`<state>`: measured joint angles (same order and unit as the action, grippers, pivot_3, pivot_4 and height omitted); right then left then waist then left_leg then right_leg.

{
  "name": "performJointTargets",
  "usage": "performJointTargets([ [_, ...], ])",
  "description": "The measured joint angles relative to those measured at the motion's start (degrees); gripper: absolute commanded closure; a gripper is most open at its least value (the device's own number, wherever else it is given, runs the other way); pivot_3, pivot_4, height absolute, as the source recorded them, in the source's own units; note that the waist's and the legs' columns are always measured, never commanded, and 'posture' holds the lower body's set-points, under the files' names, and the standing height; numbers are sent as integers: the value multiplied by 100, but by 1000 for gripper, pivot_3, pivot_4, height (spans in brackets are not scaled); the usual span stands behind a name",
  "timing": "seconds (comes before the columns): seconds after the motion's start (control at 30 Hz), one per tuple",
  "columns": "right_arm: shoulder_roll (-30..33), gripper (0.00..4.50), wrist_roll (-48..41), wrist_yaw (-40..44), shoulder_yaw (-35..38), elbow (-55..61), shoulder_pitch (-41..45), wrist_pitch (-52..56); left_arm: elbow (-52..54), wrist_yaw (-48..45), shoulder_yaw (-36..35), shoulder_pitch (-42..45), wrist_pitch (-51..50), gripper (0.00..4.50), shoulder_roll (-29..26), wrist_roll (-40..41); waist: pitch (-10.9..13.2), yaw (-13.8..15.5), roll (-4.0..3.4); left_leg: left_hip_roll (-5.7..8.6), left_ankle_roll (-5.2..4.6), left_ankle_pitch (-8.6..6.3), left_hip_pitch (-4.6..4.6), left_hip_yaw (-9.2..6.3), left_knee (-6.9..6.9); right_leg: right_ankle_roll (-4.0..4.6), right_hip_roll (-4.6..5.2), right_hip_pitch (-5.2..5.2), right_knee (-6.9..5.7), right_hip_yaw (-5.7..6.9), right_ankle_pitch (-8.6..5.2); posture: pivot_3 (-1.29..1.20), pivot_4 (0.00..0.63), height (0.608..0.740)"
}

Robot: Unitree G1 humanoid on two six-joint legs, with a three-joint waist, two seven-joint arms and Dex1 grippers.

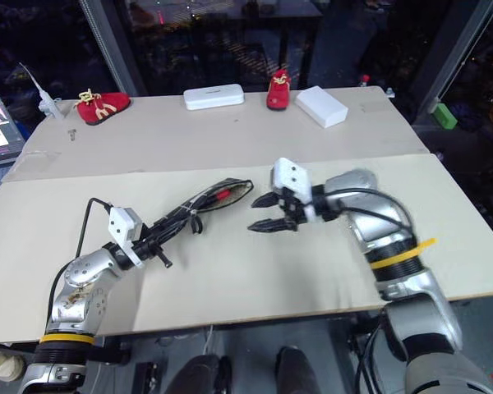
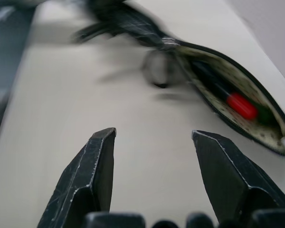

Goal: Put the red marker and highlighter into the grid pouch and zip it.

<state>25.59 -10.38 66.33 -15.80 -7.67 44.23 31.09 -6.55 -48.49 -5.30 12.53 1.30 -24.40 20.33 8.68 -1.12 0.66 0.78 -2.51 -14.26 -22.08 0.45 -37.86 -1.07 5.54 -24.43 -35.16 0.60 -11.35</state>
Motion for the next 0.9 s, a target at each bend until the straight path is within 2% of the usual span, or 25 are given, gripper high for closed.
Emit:
performJointTargets([
  [0.1, -780, 1639, 135, -863, -438, 52, -181, 974, -6, -11, 23, 16, 0, 4500, 12, 0, 0, 30, 0, 1, 15, 9, -23, -2, 0, 4, -21, -34, -17, 5, 2, 0, 150, 740],
  [0.23, -1282, 1639, 192, -1519, -485, -64, 40, 1499, -22, -48, 47, 33, 0, 4500, 13, 0, 0, 60, 0, 27, 22, 15, -47, -2, -4, -4, -11, -58, -26, 3, 7, 0, 150, 740],
  [0.4, -1855, 1639, 225, -1958, -486, -329, 317, 1585, -83, -62, 65, 137, -1, 4500, 14, -1, 0, 39, 0, 23, 22, 15, -47, -5, -4, -5, -24, -59, -27, 10, 7, 0, 150, 740],
  [0.57, -2033, 1639, 224, -2150, -482, -525, 442, 1596, -119, -101, 74, 153, -1, 4500, 14, -1, 0, 34, 0, 25, 21, 15, -47, -5, -4, -5, -25, -58, -61, 10, 7, 0, 150, 740],
  [0.67, -2058, 2344, 228, -2271, -445, -598, 457, 1604, -129, -110, 74, 158, -1, 4500, 14, -1, 0, 28, 0, 24, 21, 16, -45, -5, -4, -5, -30, -59, -63, 11, 7, 0, 150, 740],
  [0.83, -2010, 4004, 231, -2346, -381, -636, 457, 1568, -129, -115, 74, 158, 0, 4500, 14, -1, 0, 22, 0, 24, 21, 16, -45, -5, -4, -6, -32, -58, -63, 11, 7, 0, 150, 740],
  [0.87, -1991, 4450, 230, -2353, -374, -639, 457, 1568, -129, -115, 74, 158, 0, 4500, 14, -1, 0, 21, 0, 24, 21, 16, -45, -5, -4, -6, -33, -59, -63, 11, 7, 0, 150, 740],
  [0.9, -1978, 4487, 229, -2352, -370, -639, 457, 1567, -130, -115, 75, 158, 0, 4500, 15, -1, 0, 21, 0, 24, 21, 16, -45, -5, -4, -6, -33, -58, -64, 11, 7, 0, 150, 740],
])
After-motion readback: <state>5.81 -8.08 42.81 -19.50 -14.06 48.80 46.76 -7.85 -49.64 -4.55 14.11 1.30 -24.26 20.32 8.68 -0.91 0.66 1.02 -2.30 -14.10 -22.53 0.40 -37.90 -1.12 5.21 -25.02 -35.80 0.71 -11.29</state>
